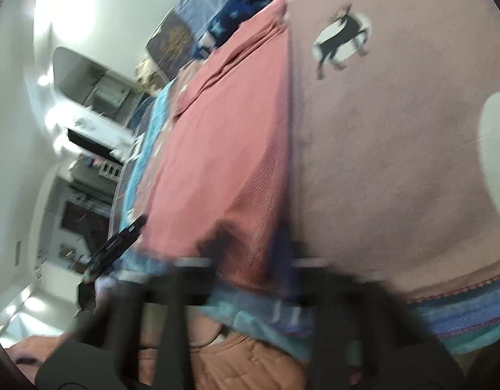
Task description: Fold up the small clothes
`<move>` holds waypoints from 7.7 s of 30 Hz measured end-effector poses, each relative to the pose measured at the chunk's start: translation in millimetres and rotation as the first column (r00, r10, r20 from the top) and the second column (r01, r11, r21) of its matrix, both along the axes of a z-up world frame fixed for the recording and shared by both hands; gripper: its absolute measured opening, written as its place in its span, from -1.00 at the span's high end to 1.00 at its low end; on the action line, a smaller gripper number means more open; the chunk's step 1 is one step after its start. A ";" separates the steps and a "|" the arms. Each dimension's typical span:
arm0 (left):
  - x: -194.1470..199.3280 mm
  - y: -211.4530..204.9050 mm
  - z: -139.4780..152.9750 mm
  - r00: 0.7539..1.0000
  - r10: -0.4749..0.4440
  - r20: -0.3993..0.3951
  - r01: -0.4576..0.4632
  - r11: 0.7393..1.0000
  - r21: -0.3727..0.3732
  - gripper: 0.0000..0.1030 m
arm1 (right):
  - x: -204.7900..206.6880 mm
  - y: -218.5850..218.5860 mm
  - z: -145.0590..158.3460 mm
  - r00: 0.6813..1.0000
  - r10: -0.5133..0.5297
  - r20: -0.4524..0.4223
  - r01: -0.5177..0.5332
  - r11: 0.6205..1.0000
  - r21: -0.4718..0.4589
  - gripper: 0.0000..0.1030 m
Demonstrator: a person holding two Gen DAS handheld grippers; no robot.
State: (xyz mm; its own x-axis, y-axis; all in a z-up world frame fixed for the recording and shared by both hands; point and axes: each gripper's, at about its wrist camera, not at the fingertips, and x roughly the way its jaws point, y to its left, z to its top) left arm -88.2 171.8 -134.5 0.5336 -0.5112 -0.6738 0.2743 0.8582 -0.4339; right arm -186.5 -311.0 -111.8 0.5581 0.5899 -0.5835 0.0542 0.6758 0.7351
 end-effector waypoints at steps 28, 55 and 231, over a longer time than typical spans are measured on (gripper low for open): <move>-11.6 7.3 25.8 0.999 0.010 0.038 0.002 0.948 -0.317 0.95 | 19.3 -11.8 4.2 0.997 0.014 0.082 -0.032 0.977 0.212 0.91; -23.8 -49.7 125.2 0.952 -0.008 0.306 0.040 0.994 -0.100 0.94 | -15.1 -27.5 105.6 0.907 -0.150 0.394 0.210 0.971 -0.113 0.91; 83.8 -241.3 73.3 0.943 -0.323 0.079 0.291 0.917 0.274 0.45 | 149.2 -89.7 14.5 0.994 0.011 0.108 -0.006 0.999 -0.044 0.58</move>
